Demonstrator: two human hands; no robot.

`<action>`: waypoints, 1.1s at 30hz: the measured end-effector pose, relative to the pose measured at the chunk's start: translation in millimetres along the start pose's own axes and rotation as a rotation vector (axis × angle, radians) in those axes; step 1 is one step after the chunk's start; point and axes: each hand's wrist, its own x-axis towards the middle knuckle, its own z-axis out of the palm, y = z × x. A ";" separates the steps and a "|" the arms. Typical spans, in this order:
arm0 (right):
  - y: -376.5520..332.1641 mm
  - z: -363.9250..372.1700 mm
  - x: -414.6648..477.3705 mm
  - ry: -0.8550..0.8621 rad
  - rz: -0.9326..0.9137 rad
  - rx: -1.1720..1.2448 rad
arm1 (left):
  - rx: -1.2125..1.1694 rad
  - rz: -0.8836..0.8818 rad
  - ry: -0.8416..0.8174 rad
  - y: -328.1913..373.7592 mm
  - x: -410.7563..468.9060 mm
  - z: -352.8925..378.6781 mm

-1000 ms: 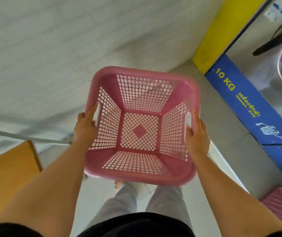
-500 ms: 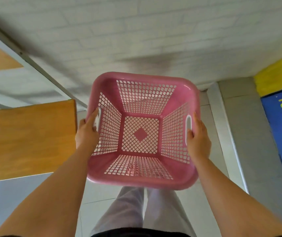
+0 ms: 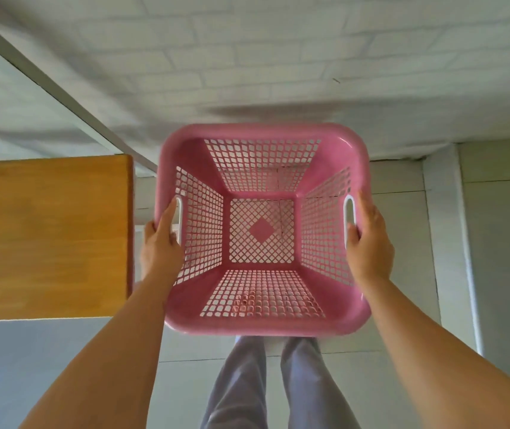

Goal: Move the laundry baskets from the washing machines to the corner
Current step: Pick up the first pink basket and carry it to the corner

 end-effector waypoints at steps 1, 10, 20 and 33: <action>1.9 9.5 5.3 0.002 -0.003 -0.003 | -0.009 -0.003 0.002 -3.2 5.4 6.4; 7.5 60.1 38.4 0.050 -0.021 0.002 | -0.002 0.012 0.054 -21.8 48.6 46.0; 4.8 60.8 50.7 -0.020 -0.059 -0.066 | 0.138 0.085 0.111 -25.5 49.1 50.6; -17.6 27.4 12.3 -0.169 -0.068 -0.311 | 0.512 0.197 -0.038 -10.4 25.3 20.2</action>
